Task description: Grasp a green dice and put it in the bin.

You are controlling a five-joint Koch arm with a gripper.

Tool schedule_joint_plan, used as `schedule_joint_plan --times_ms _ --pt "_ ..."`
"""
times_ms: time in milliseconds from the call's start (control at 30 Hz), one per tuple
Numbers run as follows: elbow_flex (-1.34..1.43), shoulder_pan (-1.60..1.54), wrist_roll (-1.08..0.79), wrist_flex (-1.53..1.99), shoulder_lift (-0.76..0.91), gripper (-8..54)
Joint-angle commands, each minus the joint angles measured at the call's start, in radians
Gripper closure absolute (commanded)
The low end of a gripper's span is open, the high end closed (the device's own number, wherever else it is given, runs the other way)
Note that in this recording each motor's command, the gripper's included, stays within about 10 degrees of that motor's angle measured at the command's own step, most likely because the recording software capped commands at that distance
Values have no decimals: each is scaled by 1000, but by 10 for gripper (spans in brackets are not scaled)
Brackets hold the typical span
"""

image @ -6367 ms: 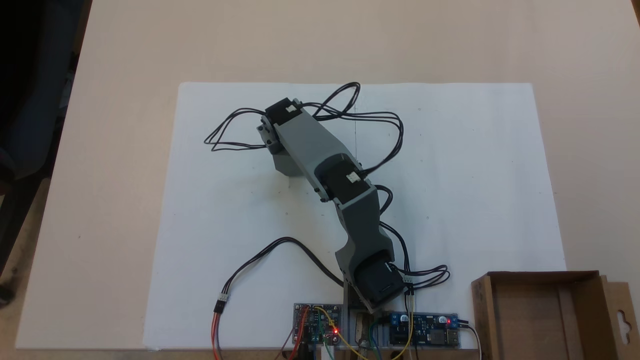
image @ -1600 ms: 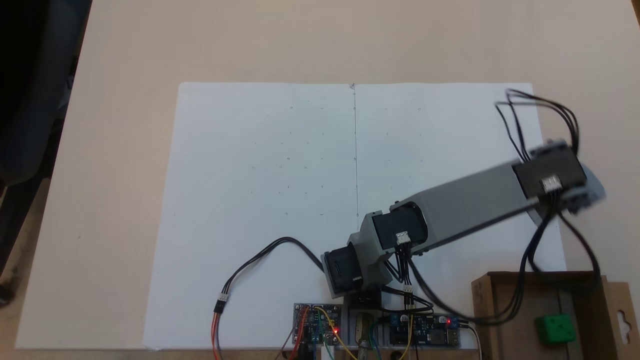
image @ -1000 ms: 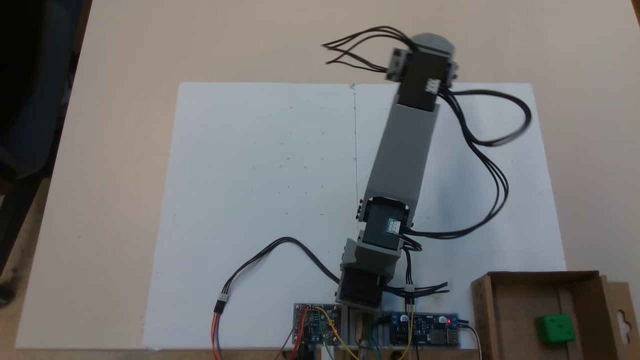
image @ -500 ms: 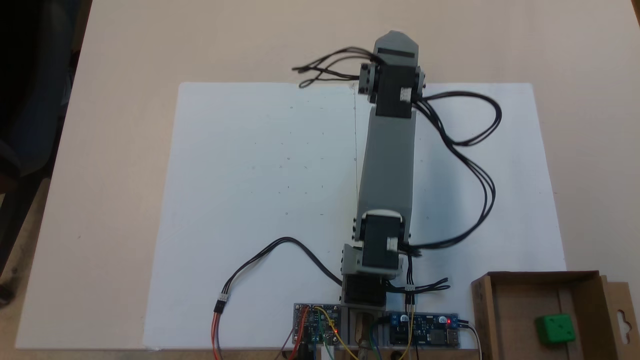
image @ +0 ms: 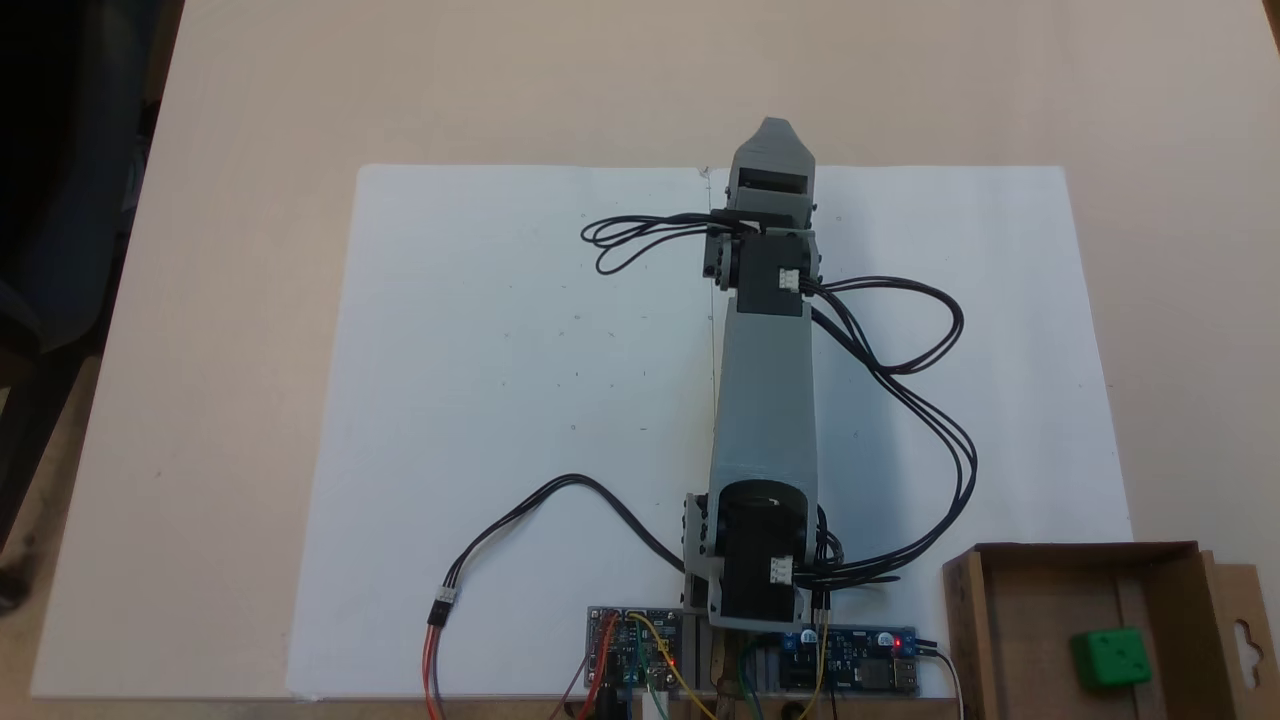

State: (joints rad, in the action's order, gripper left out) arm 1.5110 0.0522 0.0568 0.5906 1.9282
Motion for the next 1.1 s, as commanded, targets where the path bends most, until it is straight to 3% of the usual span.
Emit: schedule_joint_plan --times_ms 0,667,1067 --pt "40 -25 34 -165 80 22" --pt "653 -49 -83 -826 420 21" --pt "983 -44 -156 -1121 439 23"
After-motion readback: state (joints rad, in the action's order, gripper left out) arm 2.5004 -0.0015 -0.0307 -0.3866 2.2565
